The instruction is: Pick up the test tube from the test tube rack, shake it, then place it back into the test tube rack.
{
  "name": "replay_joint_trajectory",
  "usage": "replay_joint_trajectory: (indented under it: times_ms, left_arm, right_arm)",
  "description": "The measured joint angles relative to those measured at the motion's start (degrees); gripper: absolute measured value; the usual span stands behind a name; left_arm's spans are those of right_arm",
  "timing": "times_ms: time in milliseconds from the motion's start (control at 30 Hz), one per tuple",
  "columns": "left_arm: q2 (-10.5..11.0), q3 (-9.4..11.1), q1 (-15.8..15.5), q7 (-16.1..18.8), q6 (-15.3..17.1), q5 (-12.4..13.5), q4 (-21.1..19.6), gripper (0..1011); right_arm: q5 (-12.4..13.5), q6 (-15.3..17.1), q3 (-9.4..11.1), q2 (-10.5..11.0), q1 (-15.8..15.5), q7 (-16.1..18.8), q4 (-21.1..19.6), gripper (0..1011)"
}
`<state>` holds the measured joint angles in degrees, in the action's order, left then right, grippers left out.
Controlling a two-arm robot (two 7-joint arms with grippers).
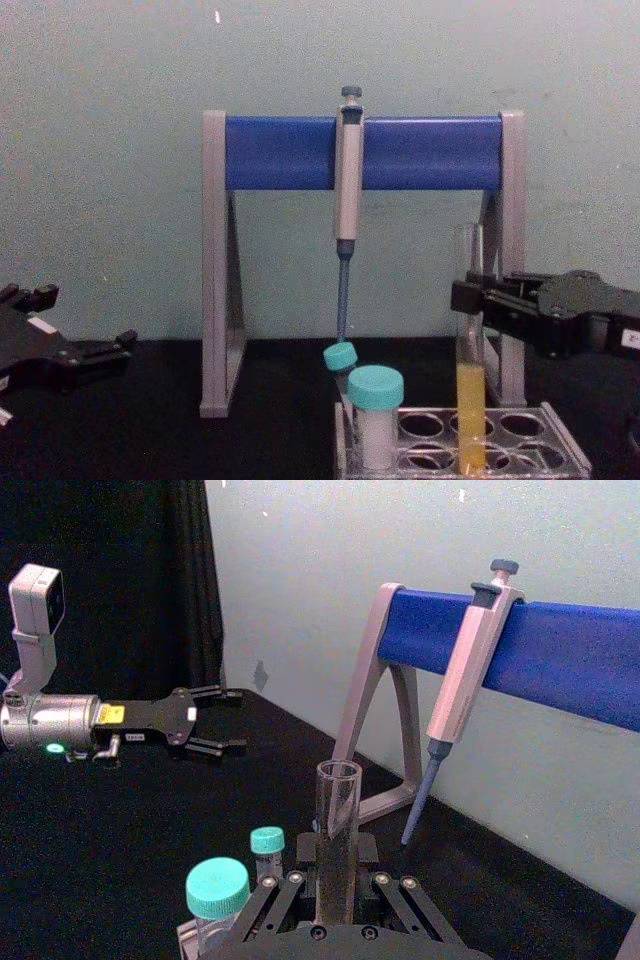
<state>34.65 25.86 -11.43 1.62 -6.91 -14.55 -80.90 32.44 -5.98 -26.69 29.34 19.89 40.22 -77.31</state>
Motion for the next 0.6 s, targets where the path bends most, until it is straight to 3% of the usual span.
replay_joint_trajectory:
  times_ms: [600]
  left_arm:
    - [0.0,0.0,0.0,0.0,0.0,0.0,0.0,1001]
  right_arm:
    - [-0.79,0.78,-0.66,-0.37,0.57,-0.17,1.49,229]
